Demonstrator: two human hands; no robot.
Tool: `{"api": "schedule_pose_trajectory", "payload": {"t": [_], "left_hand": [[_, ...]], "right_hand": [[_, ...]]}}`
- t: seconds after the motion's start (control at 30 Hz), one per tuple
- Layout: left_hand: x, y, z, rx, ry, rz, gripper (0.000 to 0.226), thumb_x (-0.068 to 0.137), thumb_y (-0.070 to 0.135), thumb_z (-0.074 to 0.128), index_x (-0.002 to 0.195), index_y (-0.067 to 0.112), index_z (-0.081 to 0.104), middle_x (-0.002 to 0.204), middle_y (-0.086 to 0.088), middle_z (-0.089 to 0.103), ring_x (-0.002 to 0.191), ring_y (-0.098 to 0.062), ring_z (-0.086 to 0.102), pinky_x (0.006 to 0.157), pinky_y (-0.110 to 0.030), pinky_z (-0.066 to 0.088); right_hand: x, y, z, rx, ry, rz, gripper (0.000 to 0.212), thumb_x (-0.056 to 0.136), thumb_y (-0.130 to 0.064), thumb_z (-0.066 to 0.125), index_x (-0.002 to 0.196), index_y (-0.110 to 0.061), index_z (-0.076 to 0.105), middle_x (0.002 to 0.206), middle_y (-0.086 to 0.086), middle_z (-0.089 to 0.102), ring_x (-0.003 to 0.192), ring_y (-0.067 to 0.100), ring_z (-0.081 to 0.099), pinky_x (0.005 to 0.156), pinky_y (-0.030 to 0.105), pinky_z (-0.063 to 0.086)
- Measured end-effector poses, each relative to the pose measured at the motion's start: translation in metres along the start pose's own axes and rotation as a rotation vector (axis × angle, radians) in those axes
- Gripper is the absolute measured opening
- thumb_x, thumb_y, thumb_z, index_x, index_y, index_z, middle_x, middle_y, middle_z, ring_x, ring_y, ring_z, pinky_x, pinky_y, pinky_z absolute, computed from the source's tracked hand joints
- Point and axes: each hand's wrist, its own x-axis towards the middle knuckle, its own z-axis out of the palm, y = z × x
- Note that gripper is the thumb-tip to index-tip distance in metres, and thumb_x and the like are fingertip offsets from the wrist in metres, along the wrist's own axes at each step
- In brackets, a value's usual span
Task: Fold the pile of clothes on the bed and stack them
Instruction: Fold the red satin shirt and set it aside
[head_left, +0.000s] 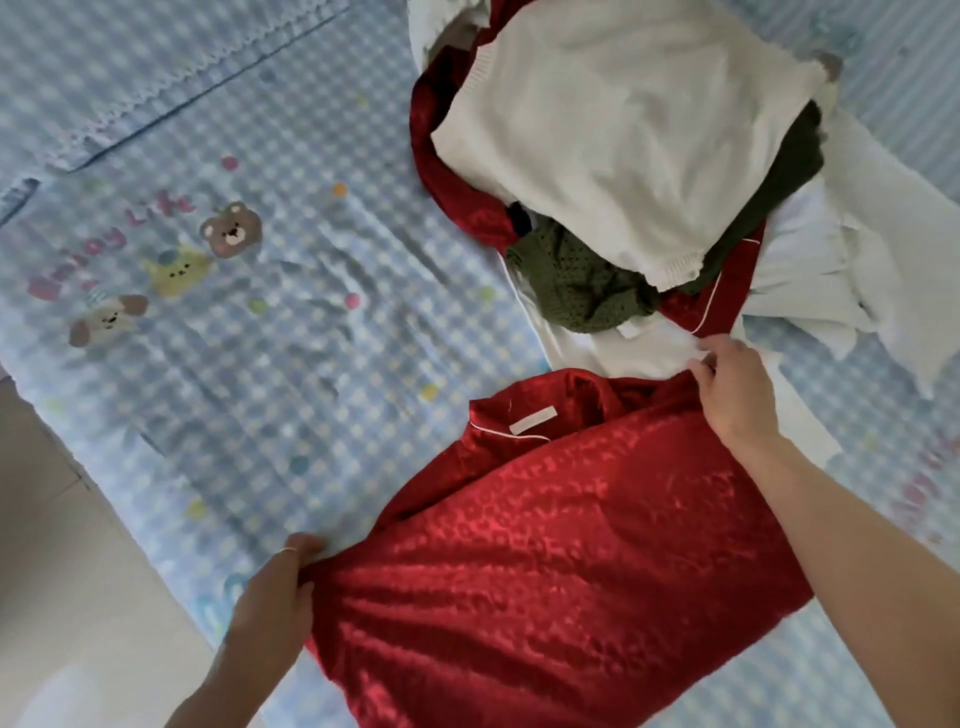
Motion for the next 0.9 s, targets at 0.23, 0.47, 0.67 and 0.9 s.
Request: {"api": "schedule_pose_trajectory", "payload": {"t": [0.23, 0.47, 0.67, 0.9], "left_hand": [[-0.002, 0.125, 0.049, 0.341, 0.124, 0.590, 0.038, 0.065, 0.010, 0.084, 0.099, 0.006, 0.069, 0.091, -0.009, 0.068, 0.079, -0.031, 0.065, 0.067, -0.044, 0.056], [0.064, 0.258, 0.132, 0.490, 0.026, 0.624, 0.042, 0.094, 0.047, 0.044, 0.127, 0.022, 0.046, 0.119, 0.002, 0.055, 0.113, -0.020, 0.048, 0.095, -0.033, 0.038], [0.079, 0.248, 0.128, 0.247, -0.006, 0.569, 0.014, 0.091, 0.025, 0.057, 0.102, 0.019, 0.061, 0.099, 0.003, 0.063, 0.095, -0.021, 0.058, 0.090, -0.037, 0.041], [0.056, 0.197, 0.082, 0.028, 0.131, 0.475, 0.013, 0.087, 0.024, 0.063, 0.097, 0.017, 0.059, 0.090, 0.008, 0.057, 0.086, -0.017, 0.058, 0.078, -0.035, 0.050]], "right_hand": [[-0.129, 0.009, 0.003, 0.066, 0.121, 0.090, 0.042, 0.099, -0.032, 0.039, 0.137, -0.014, 0.041, 0.137, 0.011, 0.047, 0.125, 0.026, 0.045, 0.103, 0.044, 0.040], [-0.107, 0.052, 0.013, 0.128, 0.015, 0.337, 0.051, 0.098, -0.041, 0.032, 0.138, -0.011, 0.044, 0.132, 0.011, 0.054, 0.124, 0.028, 0.045, 0.105, 0.045, 0.038], [-0.012, 0.026, 0.026, 0.150, 0.022, 0.170, 0.026, 0.090, -0.038, 0.057, 0.110, -0.021, 0.062, 0.106, 0.001, 0.064, 0.109, 0.024, 0.049, 0.091, 0.041, 0.038], [0.014, 0.016, 0.011, 0.223, 0.138, 0.169, 0.017, 0.091, -0.026, 0.058, 0.106, -0.018, 0.061, 0.106, 0.005, 0.061, 0.102, 0.026, 0.051, 0.089, 0.040, 0.041]]}}
